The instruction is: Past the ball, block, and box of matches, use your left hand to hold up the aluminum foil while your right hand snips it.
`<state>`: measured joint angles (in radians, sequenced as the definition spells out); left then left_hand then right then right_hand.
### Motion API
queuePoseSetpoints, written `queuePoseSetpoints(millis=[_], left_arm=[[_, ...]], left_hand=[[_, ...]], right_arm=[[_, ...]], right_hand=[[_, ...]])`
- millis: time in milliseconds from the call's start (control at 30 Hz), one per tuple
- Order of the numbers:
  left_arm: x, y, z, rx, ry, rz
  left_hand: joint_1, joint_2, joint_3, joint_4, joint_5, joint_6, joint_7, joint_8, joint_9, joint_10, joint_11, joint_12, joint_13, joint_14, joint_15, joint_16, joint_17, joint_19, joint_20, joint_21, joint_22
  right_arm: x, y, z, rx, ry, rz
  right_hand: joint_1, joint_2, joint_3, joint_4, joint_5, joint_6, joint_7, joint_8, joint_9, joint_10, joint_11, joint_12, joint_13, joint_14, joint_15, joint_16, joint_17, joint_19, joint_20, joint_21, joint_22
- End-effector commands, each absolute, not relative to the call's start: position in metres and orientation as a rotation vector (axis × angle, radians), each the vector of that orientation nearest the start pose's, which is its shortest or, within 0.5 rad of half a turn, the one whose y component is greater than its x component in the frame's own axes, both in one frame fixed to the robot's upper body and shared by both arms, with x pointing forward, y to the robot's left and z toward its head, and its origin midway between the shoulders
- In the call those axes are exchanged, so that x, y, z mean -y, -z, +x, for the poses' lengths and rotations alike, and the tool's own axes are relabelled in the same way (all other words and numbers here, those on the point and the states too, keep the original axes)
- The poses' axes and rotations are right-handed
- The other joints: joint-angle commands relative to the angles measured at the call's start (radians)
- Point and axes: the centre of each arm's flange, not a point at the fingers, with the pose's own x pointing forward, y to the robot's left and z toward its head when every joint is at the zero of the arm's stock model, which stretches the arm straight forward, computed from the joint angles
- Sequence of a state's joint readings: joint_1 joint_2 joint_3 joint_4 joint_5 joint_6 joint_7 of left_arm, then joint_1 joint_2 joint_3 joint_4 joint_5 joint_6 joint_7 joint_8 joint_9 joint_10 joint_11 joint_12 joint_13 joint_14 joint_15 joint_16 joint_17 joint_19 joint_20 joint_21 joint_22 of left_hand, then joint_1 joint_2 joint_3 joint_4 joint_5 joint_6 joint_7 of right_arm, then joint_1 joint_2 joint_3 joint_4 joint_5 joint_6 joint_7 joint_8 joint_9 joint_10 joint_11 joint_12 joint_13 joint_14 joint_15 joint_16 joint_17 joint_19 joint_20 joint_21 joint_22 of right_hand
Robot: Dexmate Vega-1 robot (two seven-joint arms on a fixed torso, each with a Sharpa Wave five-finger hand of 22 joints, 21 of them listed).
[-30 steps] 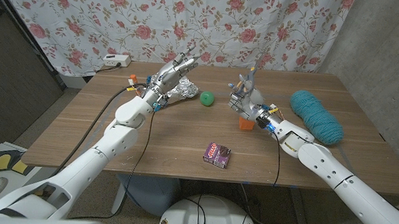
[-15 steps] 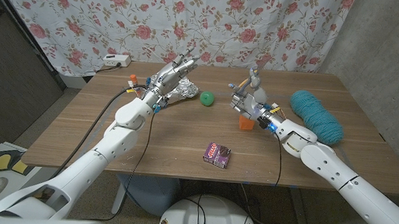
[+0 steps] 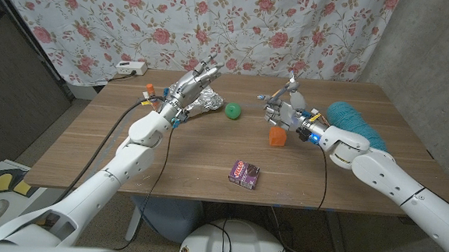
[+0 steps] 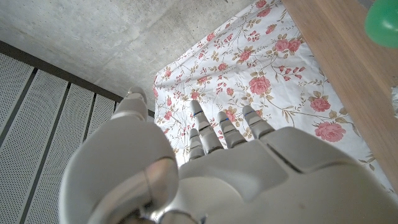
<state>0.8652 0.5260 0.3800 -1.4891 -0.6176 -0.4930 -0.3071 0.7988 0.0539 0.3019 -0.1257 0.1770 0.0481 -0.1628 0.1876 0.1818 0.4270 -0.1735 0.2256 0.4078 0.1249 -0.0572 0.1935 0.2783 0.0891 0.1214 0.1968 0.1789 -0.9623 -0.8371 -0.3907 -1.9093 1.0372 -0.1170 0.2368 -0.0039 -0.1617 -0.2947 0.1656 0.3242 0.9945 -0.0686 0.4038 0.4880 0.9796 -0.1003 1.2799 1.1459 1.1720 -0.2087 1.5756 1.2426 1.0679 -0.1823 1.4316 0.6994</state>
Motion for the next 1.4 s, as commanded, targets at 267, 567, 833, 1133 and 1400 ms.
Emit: queuePoseSetpoints(millis=[267, 567, 833, 1133, 1400], left_arm=[[-0.242, -0.035, 0.558, 0.909, 0.511, 0.159], [-0.261, -0.029, 0.545, 0.867, 0.429, 0.187], [-0.276, -0.022, 0.536, 0.826, 0.386, 0.164], [-0.29, -0.015, 0.531, 0.788, 0.344, 0.182], [-0.297, -0.01, 0.529, 0.796, 0.292, 0.224]], left_hand=[[-0.042, -0.002, -0.017, 0.01, 0.0, 0.007, 0.013, 0.008, 0.002, -0.003, 0.009, -0.002, -0.001, -0.003, 0.007, 0.011, -0.01, -0.01, 0.004, 0.001, 0.002], [-0.1, -0.001, -0.035, 0.034, -0.002, 0.025, 0.05, 0.012, 0.002, -0.025, 0.05, -0.006, -0.002, -0.02, 0.036, 0.011, -0.017, -0.025, 0.03, -0.002, 0.003], [-0.122, -0.004, -0.042, 0.04, -0.002, 0.072, 0.055, 0.026, 0.002, -0.043, 0.067, -0.008, -0.002, -0.026, 0.043, 0.01, -0.023, -0.028, 0.035, -0.001, 0.003], [-0.131, -0.002, -0.043, 0.04, -0.002, 0.082, 0.053, 0.025, 0.002, -0.063, 0.083, -0.011, -0.002, -0.022, 0.047, 0.011, -0.026, -0.026, 0.043, 0.001, 0.003], [-0.137, -0.005, -0.045, 0.04, -0.002, 0.083, 0.055, 0.022, 0.002, -0.079, 0.088, -0.014, -0.002, -0.024, 0.052, 0.01, -0.029, -0.029, 0.047, 0.0, 0.004]], right_arm=[[0.212, -0.027, 0.522, 0.323, -0.802, -0.193], [0.208, -0.024, 0.522, 0.286, -0.844, -0.257], [0.205, -0.022, 0.52, 0.266, -0.869, -0.278], [0.203, -0.02, 0.518, 0.248, -0.889, -0.286], [0.2, -0.019, 0.518, 0.244, -0.908, -0.295]], right_hand=[[-0.002, 0.014, -0.053, 0.007, 0.035, 0.071, 0.138, 0.003, 0.012, 0.008, 0.003, 0.0, 0.015, -0.01, 0.0, 0.007, 0.005, 0.008, -0.03, -0.02, 0.007], [0.011, 0.032, -0.051, 0.0, 0.061, 0.075, 0.136, 0.001, 0.015, 0.014, 0.005, -0.01, 0.013, -0.005, 0.0, 0.007, 0.006, 0.019, -0.03, -0.032, 0.018], [0.02, 0.038, -0.049, -0.004, 0.07, 0.075, 0.136, -0.001, 0.015, 0.018, 0.005, -0.023, -0.002, -0.004, 0.0, 0.007, 0.005, 0.018, -0.03, -0.041, 0.02], [0.025, 0.046, -0.046, -0.005, 0.076, 0.076, 0.136, -0.002, 0.015, 0.016, 0.005, -0.019, 0.011, -0.004, 0.0, 0.007, 0.005, 0.021, -0.03, -0.05, 0.018], [0.033, 0.058, -0.044, -0.008, 0.083, 0.076, 0.135, -0.006, 0.014, 0.017, 0.005, -0.02, 0.018, -0.003, 0.0, 0.007, 0.005, 0.021, -0.03, -0.061, 0.019]])
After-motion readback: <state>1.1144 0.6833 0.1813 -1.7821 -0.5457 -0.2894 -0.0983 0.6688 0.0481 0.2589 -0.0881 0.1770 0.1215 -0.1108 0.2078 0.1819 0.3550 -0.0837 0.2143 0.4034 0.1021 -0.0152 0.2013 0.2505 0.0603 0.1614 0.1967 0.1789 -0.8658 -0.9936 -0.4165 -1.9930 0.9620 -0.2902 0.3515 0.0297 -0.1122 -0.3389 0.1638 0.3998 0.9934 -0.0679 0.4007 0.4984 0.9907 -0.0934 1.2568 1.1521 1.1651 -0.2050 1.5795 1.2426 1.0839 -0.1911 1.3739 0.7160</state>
